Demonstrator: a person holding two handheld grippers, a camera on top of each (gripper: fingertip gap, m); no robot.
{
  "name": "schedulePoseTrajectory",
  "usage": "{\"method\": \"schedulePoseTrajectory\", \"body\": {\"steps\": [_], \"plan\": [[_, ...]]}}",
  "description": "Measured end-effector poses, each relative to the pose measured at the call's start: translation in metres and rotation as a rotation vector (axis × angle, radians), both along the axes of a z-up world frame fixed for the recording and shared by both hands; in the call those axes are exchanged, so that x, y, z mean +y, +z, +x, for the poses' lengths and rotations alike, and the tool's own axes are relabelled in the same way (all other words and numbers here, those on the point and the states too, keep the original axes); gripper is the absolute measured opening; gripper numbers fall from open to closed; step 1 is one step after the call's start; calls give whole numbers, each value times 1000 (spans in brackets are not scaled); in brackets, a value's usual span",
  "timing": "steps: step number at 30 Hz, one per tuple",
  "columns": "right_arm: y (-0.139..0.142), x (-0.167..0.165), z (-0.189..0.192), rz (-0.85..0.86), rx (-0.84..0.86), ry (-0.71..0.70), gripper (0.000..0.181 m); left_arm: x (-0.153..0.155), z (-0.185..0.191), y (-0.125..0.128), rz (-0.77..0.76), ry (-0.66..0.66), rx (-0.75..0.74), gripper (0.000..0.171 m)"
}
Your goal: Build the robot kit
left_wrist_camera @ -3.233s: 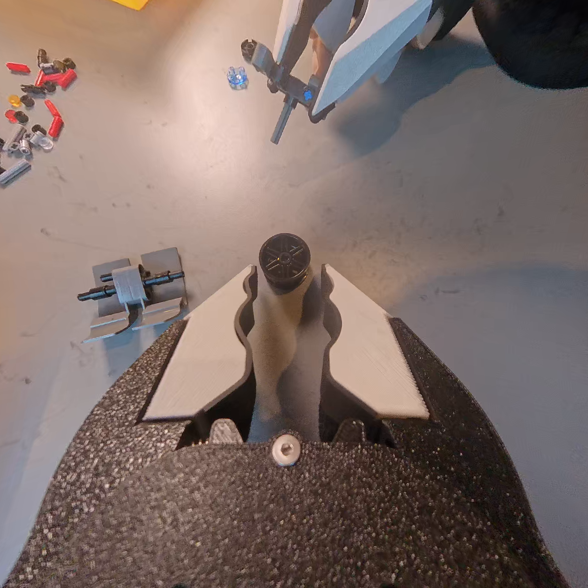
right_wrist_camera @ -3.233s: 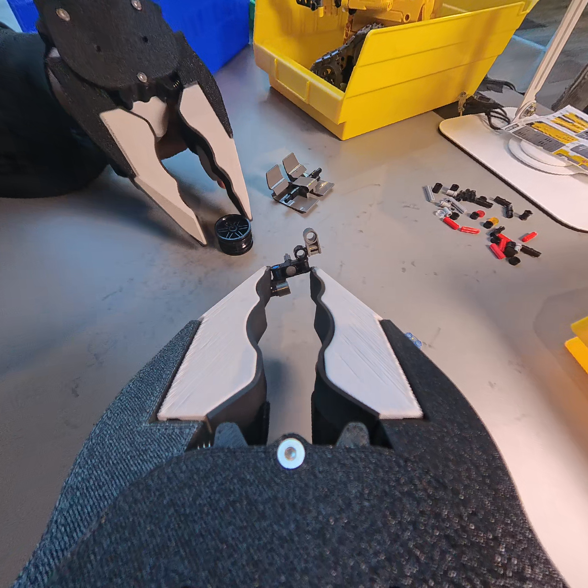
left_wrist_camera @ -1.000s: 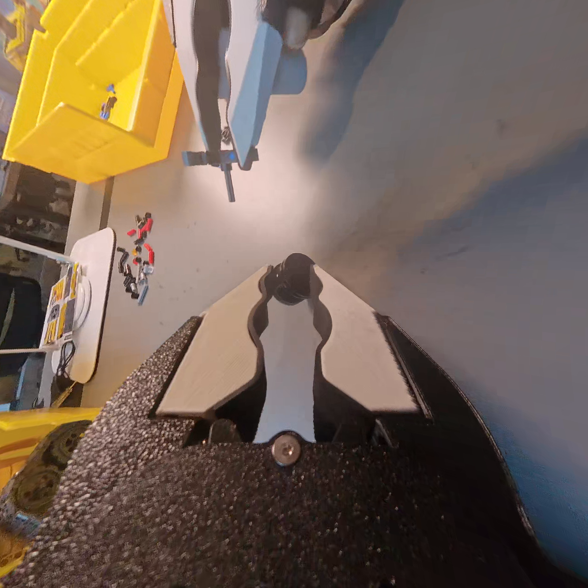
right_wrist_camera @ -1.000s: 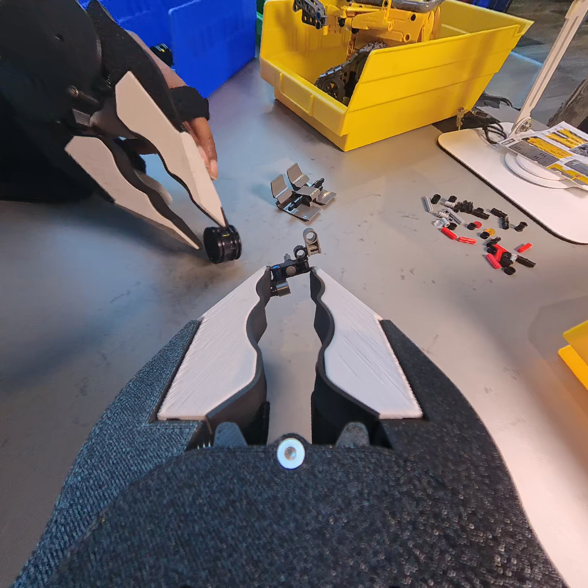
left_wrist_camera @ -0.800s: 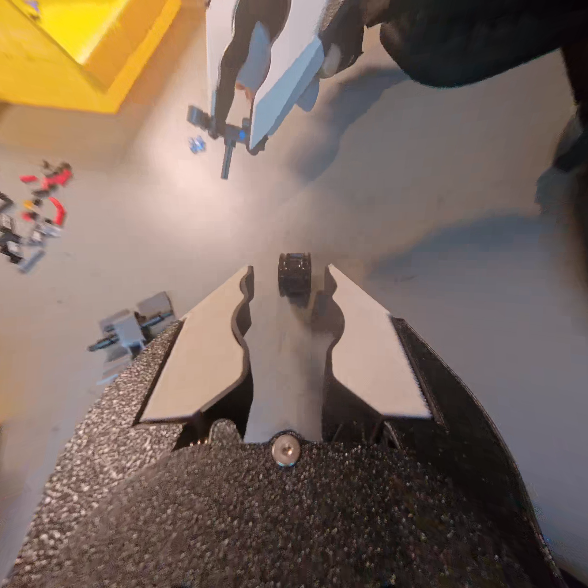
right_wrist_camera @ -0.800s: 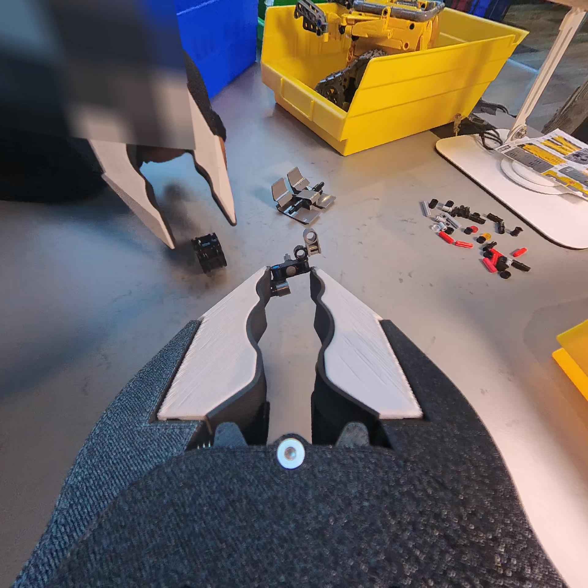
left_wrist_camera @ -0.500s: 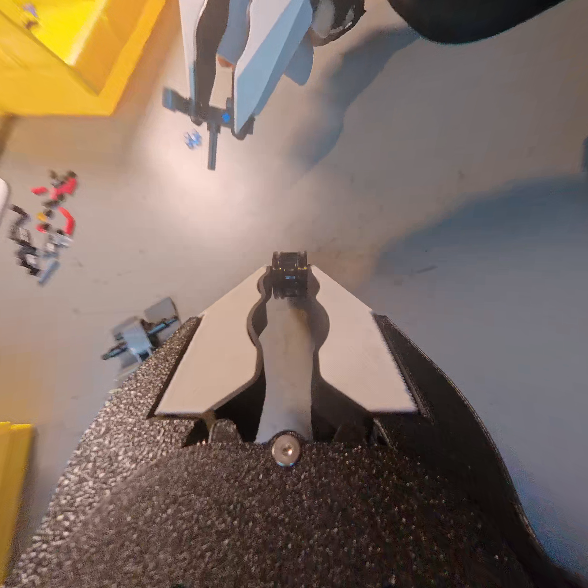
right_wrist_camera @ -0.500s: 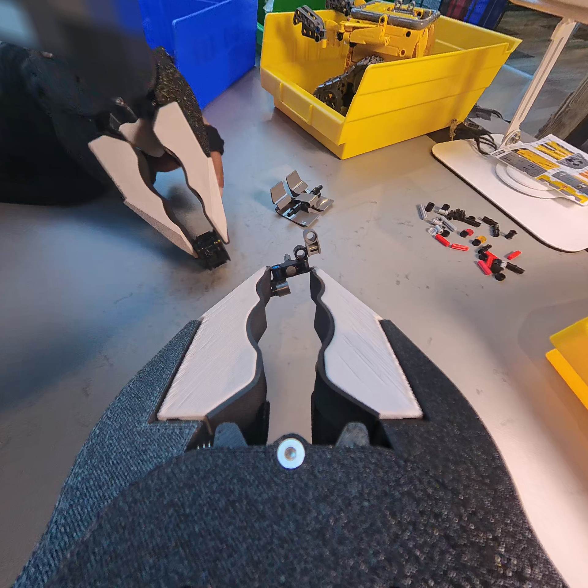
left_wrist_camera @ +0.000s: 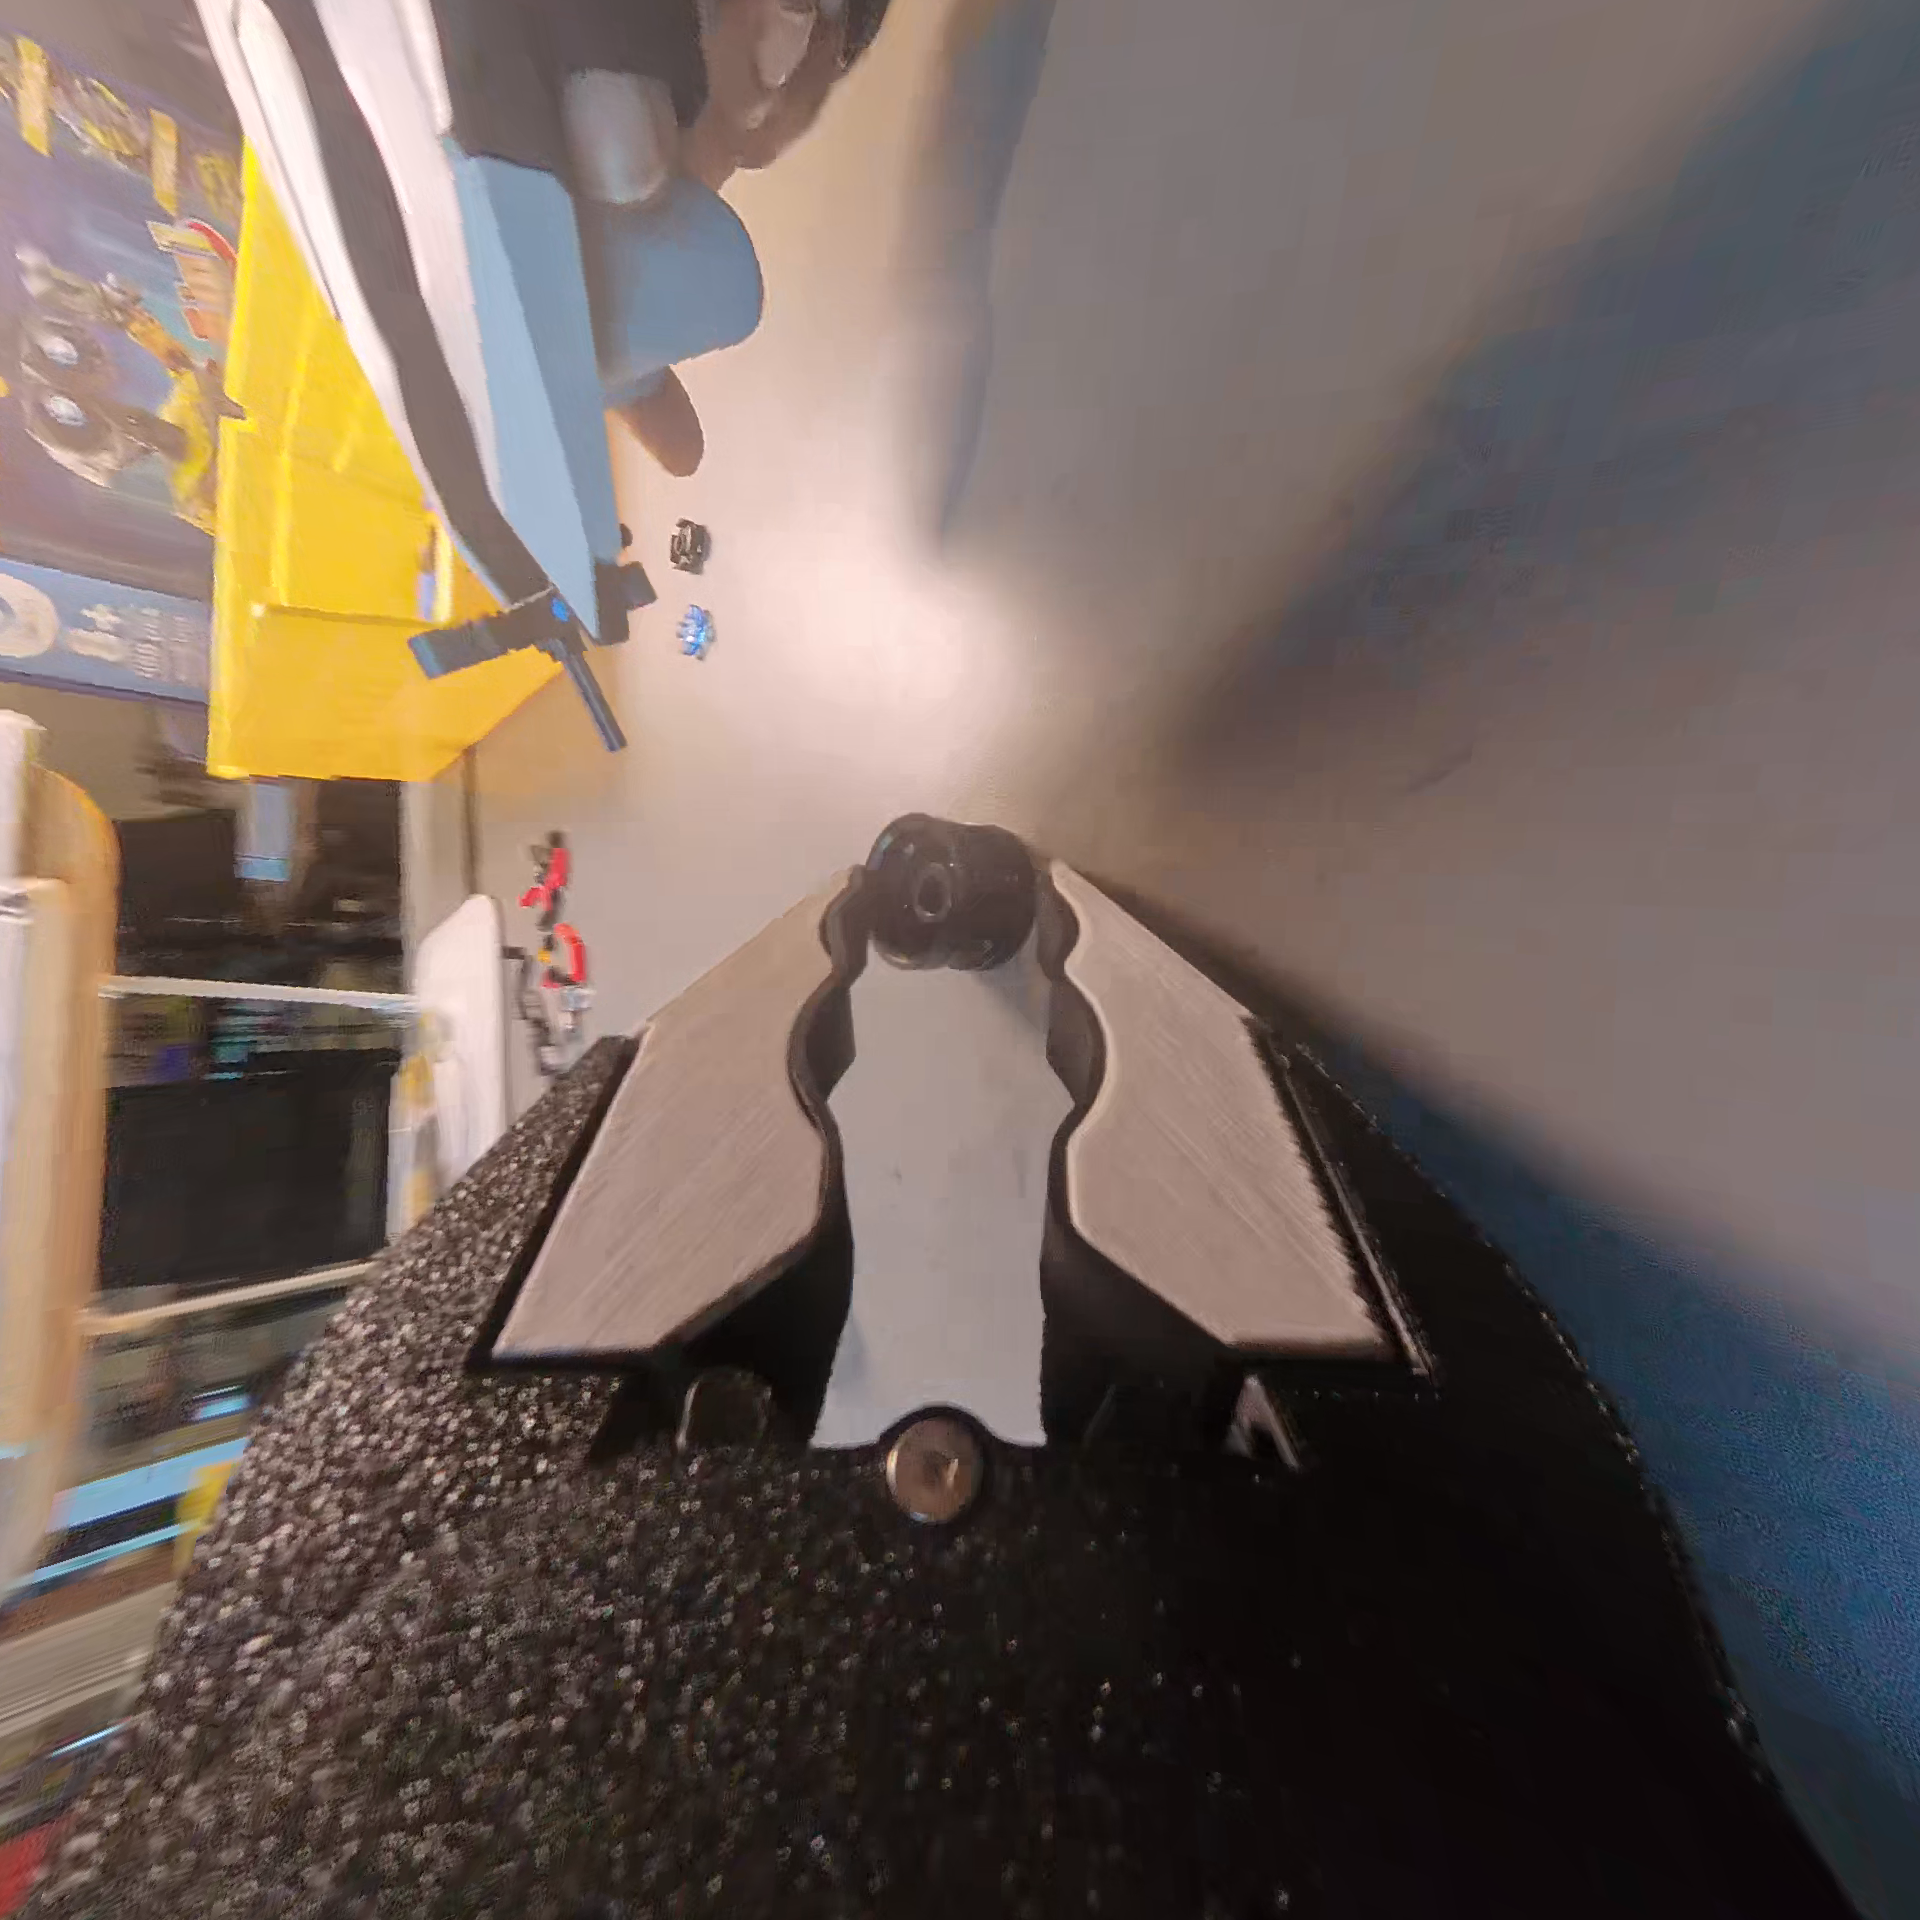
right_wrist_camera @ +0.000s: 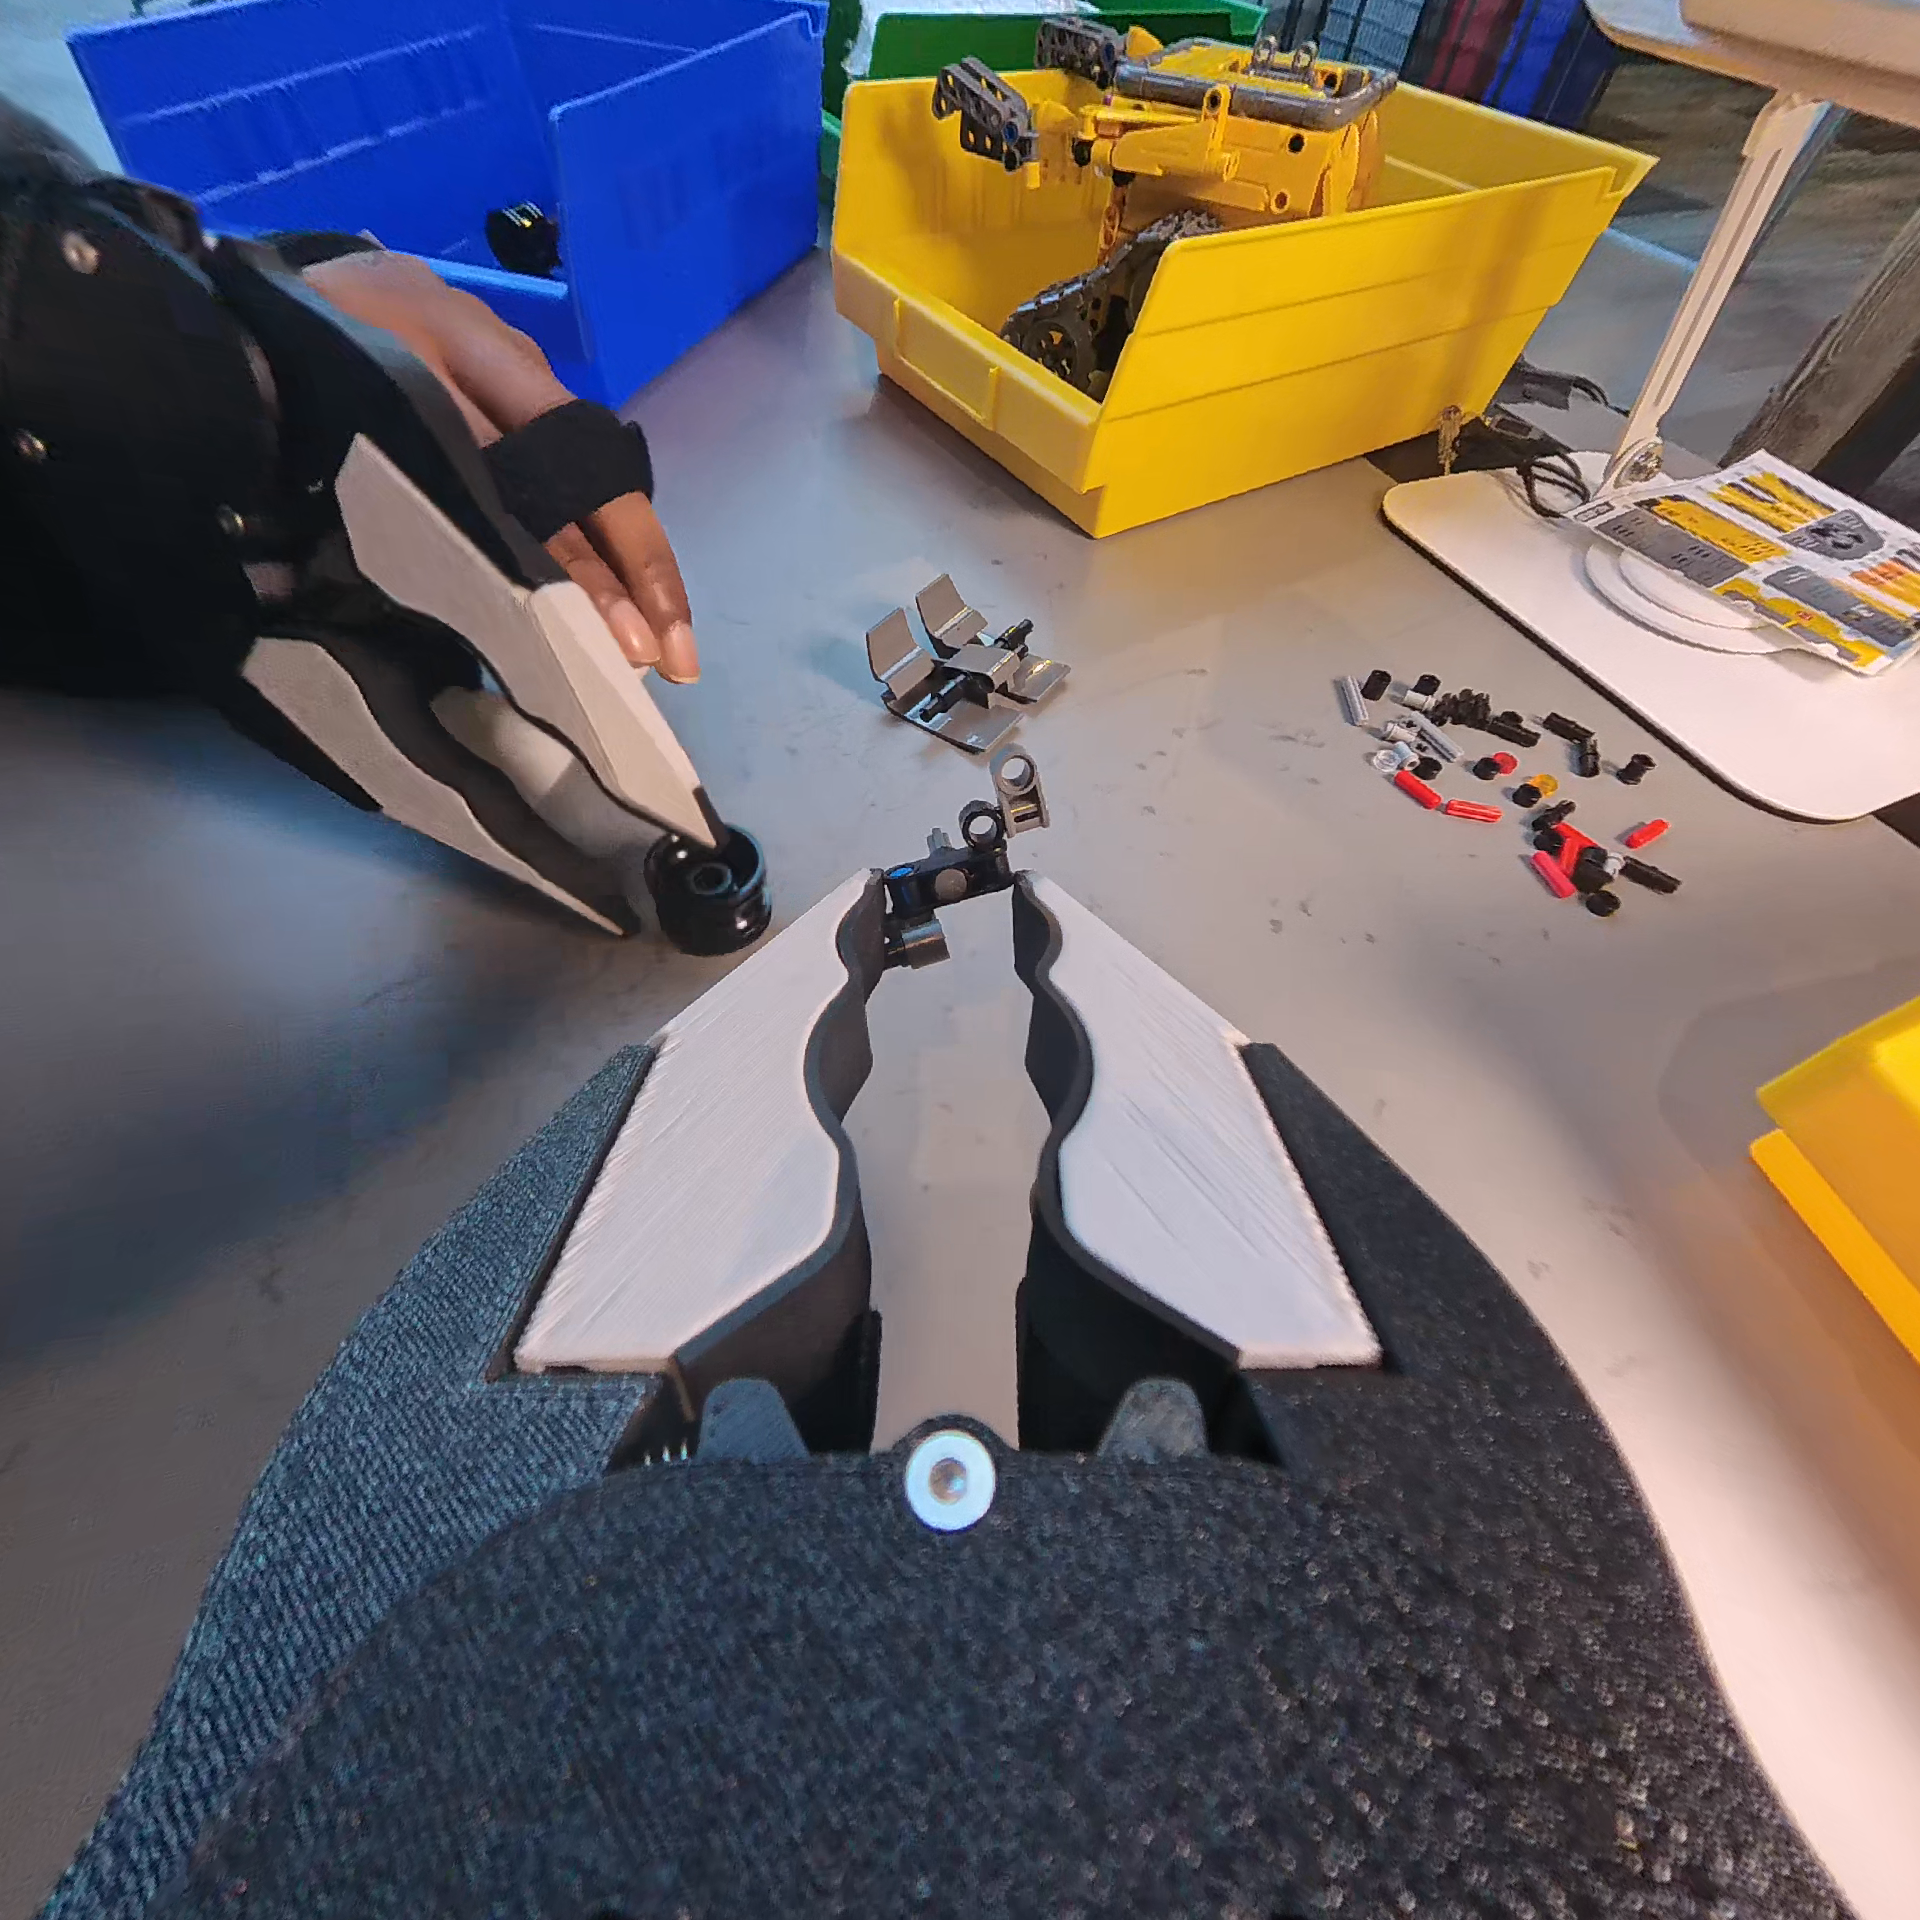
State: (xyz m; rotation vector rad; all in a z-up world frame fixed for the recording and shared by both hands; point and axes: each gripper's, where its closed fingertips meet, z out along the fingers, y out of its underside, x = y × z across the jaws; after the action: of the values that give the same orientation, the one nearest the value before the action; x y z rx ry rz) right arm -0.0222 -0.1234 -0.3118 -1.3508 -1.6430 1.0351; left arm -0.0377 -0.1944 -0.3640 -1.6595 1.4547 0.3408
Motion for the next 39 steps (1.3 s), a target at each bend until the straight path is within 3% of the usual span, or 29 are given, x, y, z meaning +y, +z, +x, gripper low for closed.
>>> {"method": "schedulePoseTrajectory", "body": {"steps": [3, 5, 12, 18, 31, 39], "plan": [[-1, 0, 0, -2, -4, 0, 25, -10, 4, 11, -199, 24, -298, 49], [-3, 0, -1, -4, -7, 1, 25, -9, -1, 18, -260, 54, -417, 52], [-6, 0, -2, -12, -16, 3, 25, -8, -4, 8, -456, 115, -532, 49], [-2, 4, 0, -31, 2, -11, 24, 0, -6, 4, -536, 116, -428, 58], [4, 11, 3, -84, 26, -24, 24, -1, -12, 3, -738, -40, -23, 49], [2, 21, 4, -145, 38, -49, 25, 0, -8, -1, -781, -93, 50, 46]]}}
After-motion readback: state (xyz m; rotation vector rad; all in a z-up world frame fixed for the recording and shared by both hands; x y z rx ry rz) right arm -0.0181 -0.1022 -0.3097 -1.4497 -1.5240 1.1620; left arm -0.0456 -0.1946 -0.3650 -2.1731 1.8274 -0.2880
